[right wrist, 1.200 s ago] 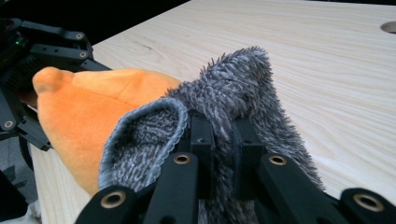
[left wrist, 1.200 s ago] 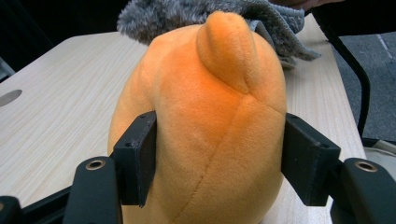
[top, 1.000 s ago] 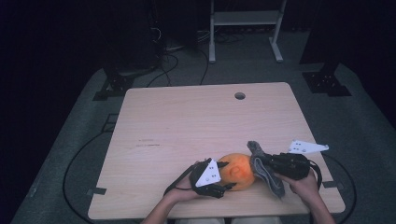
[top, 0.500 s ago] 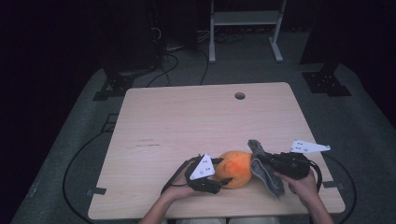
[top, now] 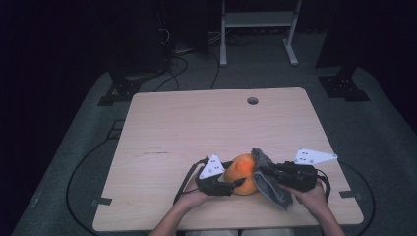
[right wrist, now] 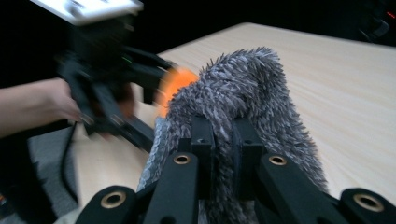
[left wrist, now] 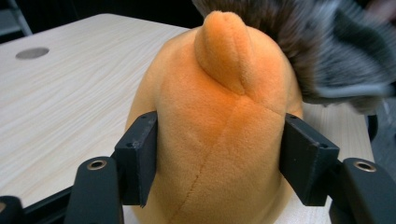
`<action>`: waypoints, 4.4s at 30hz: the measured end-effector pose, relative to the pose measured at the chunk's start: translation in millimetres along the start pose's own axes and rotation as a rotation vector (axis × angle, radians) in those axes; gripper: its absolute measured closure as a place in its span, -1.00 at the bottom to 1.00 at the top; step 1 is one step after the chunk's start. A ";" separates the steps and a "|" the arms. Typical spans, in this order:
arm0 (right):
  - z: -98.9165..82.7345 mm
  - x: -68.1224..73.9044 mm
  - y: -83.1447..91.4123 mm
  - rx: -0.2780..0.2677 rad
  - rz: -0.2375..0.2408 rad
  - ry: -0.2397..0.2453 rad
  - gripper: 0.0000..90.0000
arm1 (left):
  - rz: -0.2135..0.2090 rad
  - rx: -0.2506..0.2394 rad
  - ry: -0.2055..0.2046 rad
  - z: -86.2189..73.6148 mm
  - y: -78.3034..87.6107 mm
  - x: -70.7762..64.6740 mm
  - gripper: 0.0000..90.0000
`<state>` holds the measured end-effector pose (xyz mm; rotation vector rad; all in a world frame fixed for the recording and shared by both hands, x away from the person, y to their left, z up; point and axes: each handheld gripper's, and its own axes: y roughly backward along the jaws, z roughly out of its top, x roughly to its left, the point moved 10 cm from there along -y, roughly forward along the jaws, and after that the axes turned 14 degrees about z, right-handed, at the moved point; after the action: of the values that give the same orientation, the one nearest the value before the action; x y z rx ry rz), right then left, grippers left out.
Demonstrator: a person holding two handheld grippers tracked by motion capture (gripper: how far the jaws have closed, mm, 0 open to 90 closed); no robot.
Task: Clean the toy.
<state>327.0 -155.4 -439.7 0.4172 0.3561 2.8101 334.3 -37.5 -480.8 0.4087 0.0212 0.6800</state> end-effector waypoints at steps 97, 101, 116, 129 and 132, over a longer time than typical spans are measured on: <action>-7.0 -14.7 17.6 0.056 -0.128 -0.003 0.80 | -0.050 -0.021 -0.066 4.3 -3.6 -12.6 -0.15; 4.0 -8.4 29.3 0.030 -0.162 0.012 0.80 | -0.035 -0.057 -0.089 18.5 2.5 -12.8 -0.12; -16.4 -2.3 -3.0 0.065 -0.047 -0.016 0.80 | -0.126 0.029 0.001 2.7 8.6 3.4 -0.78; 5.0 1.8 18.7 -0.015 -0.062 -0.005 0.81 | -0.041 -0.050 -0.040 22.5 12.0 0.0 -0.15; 15.0 15.2 7.6 -0.041 -0.011 0.014 0.80 | -0.030 -0.042 -0.035 25.2 16.3 2.1 -0.14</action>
<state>316.0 -154.9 -420.0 0.3850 0.3025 2.8061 329.9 -33.8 -451.2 0.3792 -0.0198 0.6425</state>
